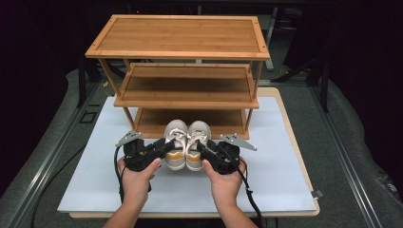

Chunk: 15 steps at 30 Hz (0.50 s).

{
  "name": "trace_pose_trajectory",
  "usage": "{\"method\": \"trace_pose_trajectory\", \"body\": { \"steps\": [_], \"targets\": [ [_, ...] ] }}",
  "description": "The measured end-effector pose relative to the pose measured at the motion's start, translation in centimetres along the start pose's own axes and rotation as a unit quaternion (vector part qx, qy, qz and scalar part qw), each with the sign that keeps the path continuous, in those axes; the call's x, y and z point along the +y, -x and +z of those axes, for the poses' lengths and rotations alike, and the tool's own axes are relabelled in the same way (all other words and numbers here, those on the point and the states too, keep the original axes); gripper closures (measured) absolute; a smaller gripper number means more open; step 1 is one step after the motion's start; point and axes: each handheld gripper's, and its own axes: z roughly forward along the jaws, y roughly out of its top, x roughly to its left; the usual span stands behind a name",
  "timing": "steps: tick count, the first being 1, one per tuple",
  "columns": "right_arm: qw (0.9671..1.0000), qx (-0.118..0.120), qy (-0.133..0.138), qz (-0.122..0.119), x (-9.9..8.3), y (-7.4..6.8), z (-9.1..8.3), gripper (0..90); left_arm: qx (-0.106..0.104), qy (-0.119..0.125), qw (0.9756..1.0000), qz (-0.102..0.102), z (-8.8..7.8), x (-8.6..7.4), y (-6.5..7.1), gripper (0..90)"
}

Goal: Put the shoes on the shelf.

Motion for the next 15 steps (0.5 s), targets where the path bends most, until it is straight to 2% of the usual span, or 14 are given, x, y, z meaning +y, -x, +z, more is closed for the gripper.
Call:
{"method": "trace_pose_trajectory", "body": {
  "steps": [1, 10, 11, 15],
  "targets": [
    [0.9999, 0.007, 0.009, 0.001, 0.0, 0.0, 0.1, 57.8, -0.001, 0.000, 1.0000, 0.000, 0.0, 0.1, 0.1, 54.8],
    [1.0000, 0.006, 0.003, -0.002, 1.0, -0.2, -0.4, 57.7, -0.003, 0.005, 1.0000, 0.003, -0.2, 1.0, 0.4, 54.9],
    [0.9999, 0.006, 0.013, -0.003, 1.0, -0.2, -0.3, 57.8, -0.004, 0.005, 1.0000, 0.004, -0.3, 1.1, 0.4, 54.8],
    [0.9999, 0.004, 0.013, -0.005, 1.5, -0.5, -0.5, 57.7, -0.003, 0.008, 0.9999, 0.009, -0.4, 1.6, 0.6, 54.9]
  ]
}}
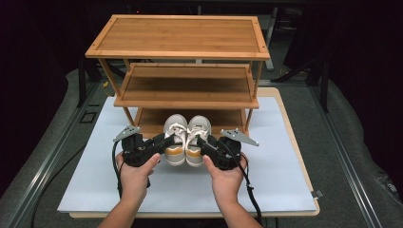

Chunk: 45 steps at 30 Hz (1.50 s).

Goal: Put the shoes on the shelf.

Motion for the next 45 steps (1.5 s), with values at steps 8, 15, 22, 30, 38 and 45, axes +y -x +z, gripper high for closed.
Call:
{"method": "trace_pose_trajectory", "body": {
  "steps": [8, 15, 22, 30, 38, 45],
  "targets": [
    [0.9999, 0.009, 0.009, 0.002, 0.7, -0.1, -0.1, 57.7, -0.003, 0.000, 1.0000, 0.001, -0.1, 0.7, 0.1, 54.8],
    [0.9999, 0.007, 0.008, 0.002, 1.2, -0.2, -0.1, 57.7, -0.004, 0.000, 1.0000, 0.002, -0.1, 1.3, 0.3, 54.9],
    [0.9999, 0.007, 0.011, -0.002, 1.9, -0.3, -0.4, 57.7, -0.007, 0.003, 1.0000, 0.005, -0.2, 1.8, 0.5, 54.9],
    [0.9999, 0.007, 0.012, -0.006, 2.5, -0.6, -0.3, 57.8, -0.008, 0.005, 0.9999, 0.007, -0.3, 2.6, 0.6, 54.9],
    [0.9999, 0.004, 0.012, -0.009, 3.3, -0.7, -0.4, 57.7, -0.008, 0.006, 0.9999, 0.009, -0.3, 3.4, 0.7, 54.9],
    [0.9998, 0.005, 0.012, -0.012, 3.9, -1.0, -0.4, 57.8, -0.007, 0.008, 0.9999, 0.014, -0.4, 3.8, 0.8, 55.0]
  ]
}}
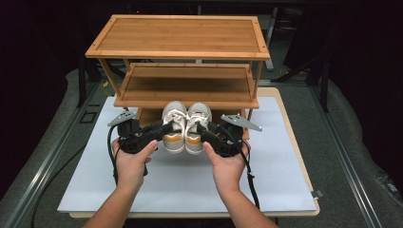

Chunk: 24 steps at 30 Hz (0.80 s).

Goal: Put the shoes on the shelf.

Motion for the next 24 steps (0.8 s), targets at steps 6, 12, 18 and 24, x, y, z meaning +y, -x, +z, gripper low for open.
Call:
{"method": "trace_pose_trajectory", "body": {
  "steps": [6, 12, 18, 24],
  "targets": [
    [1.0000, 0.004, 0.003, 0.001, 0.4, -0.1, 0.2, 57.8, -0.001, 0.000, 1.0000, -0.004, 0.1, 0.3, -0.2, 55.0],
    [1.0000, -0.002, 0.001, 0.001, 0.9, -0.1, 0.5, 57.8, 0.001, 0.001, 1.0000, -0.006, 0.2, 0.9, -0.3, 55.0],
    [1.0000, 0.006, 0.004, 0.005, 1.4, 0.0, 0.8, 57.8, 0.000, 0.001, 1.0000, -0.009, 0.4, 1.3, -0.4, 55.0],
    [1.0000, 0.007, 0.002, 0.005, 2.0, 0.1, 1.2, 57.9, 0.003, 0.001, 1.0000, -0.006, 0.8, 2.1, -0.5, 55.0]
  ]
}}
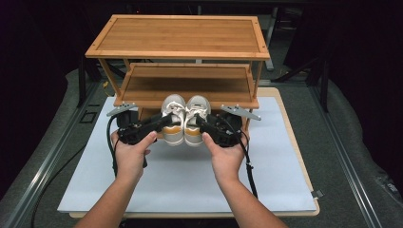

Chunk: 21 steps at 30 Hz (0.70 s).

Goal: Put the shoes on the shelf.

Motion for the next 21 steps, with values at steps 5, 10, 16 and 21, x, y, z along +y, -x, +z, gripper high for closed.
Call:
{"method": "trace_pose_trajectory", "body": {
  "steps": [5, 10, 16, 21],
  "targets": [
    [1.0000, 0.000, 0.000, 0.001, 0.8, 0.2, 0.4, 57.9, 0.000, 0.001, 1.0000, 0.002, 0.5, 0.8, -0.1, 55.1],
    [1.0000, -0.003, -0.003, -0.002, 1.5, 0.4, 0.8, 57.9, 0.003, -0.003, 1.0000, 0.007, 1.0, 1.5, -0.2, 55.2],
    [1.0000, -0.006, -0.002, 0.000, 2.1, 0.6, 1.6, 57.9, 0.001, -0.004, 1.0000, 0.008, 1.6, 2.2, -0.6, 55.1],
    [1.0000, -0.007, 0.002, 0.005, 2.5, 1.0, 2.3, 57.9, -0.002, -0.005, 1.0000, 0.004, 2.4, 2.7, -1.1, 55.2]
  ]
}}
